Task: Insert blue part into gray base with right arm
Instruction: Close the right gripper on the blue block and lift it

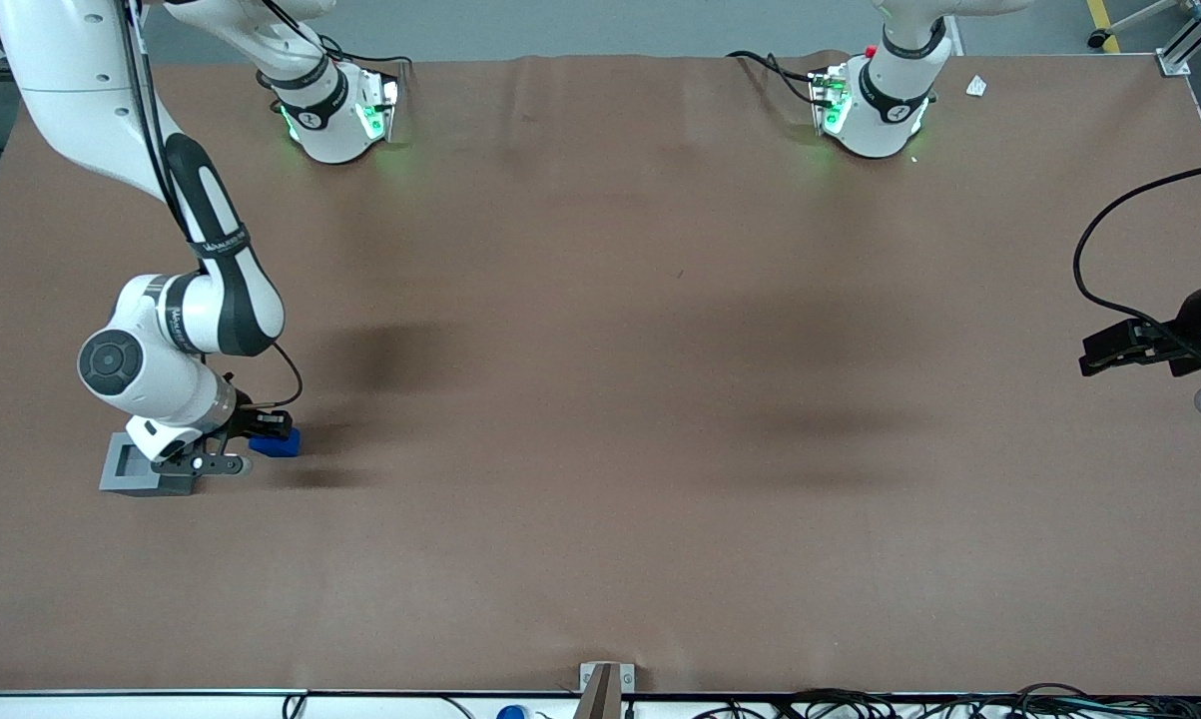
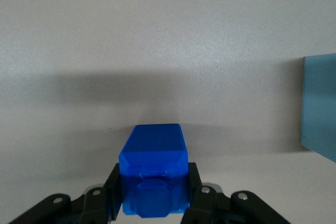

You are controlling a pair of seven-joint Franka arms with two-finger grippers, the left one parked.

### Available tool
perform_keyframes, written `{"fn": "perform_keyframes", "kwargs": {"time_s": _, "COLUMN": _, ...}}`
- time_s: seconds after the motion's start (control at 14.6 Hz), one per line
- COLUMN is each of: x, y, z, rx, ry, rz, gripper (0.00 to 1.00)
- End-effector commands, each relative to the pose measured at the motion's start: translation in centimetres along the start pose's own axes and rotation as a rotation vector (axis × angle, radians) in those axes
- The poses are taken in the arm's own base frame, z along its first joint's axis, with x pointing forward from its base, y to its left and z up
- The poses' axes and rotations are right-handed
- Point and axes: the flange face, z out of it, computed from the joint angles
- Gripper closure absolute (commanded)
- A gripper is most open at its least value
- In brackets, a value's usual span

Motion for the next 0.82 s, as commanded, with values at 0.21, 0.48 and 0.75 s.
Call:
{"fn": "perform_keyframes", "kwargs": {"time_s": 0.21, "x": 2.9, "y": 3.8, "z": -10.6, "rx": 0.017, "ry": -0.071, "rz": 0.026, "gripper": 0.97}}
{"fn": "perform_keyframes", "kwargs": {"time_s": 0.48, "x": 3.6, "y": 10.2, "z": -13.6, "rx": 0.02, "ry": -0.05, "rz": 0.018, "gripper": 0.97}}
{"fn": "perform_keyframes", "kwargs": {"time_s": 0.75, "x": 3.9, "y": 15.3, "z": -14.8, "rx": 0.023, "ry": -0.008, "rz": 0.053, "gripper": 0.97}}
